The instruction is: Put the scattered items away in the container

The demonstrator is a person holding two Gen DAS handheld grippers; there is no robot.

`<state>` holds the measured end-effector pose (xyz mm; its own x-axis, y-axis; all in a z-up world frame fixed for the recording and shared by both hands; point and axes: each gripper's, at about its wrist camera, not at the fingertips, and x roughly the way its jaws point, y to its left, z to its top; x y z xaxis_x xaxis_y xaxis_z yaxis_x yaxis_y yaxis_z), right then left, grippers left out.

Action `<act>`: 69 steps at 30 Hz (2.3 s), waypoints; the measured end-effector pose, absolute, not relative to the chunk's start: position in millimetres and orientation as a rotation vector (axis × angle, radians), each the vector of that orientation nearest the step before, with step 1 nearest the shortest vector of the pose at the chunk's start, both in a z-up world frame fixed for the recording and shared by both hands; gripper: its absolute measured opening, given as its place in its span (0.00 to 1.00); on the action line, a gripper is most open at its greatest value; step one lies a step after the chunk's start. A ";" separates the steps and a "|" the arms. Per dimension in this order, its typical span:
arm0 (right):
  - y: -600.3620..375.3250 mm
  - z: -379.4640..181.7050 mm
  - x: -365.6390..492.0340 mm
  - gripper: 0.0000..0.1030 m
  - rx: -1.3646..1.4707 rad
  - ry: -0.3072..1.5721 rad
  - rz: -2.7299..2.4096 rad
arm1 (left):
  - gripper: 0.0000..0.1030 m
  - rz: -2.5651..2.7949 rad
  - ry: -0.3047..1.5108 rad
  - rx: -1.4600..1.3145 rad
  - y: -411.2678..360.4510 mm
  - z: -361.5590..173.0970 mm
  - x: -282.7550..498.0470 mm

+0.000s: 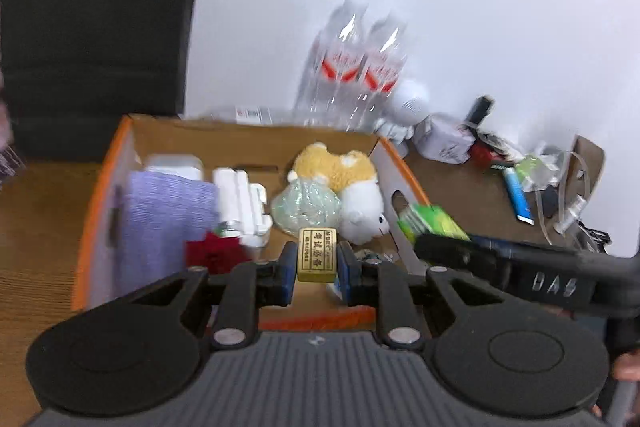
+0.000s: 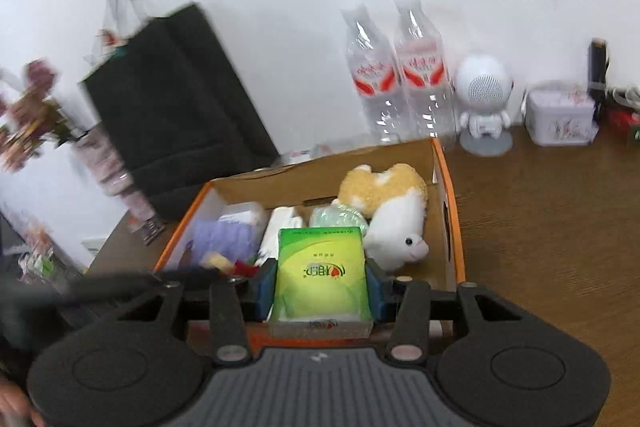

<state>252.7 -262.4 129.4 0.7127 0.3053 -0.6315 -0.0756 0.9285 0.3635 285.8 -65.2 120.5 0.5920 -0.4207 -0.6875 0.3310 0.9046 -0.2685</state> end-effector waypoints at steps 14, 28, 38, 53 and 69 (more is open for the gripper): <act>-272.6 103.2 305.4 0.68 0.413 0.897 0.148 | 0.79 -0.340 0.867 -0.157 -54.2 99.5 318.2; -246.4 132.6 252.9 0.90 0.221 1.110 0.081 | 1.00 -0.118 0.979 0.036 -31.0 140.1 261.8; -217.1 147.1 184.7 0.90 0.148 1.067 0.040 | 1.00 -0.091 0.939 0.065 -31.1 158.7 196.7; -214.1 115.6 49.3 0.99 0.172 0.703 0.106 | 1.00 -0.073 0.632 0.072 -18.4 131.6 54.5; -189.2 14.6 -12.0 1.00 0.035 0.645 0.056 | 1.00 -0.107 0.673 0.187 -14.0 16.7 -1.0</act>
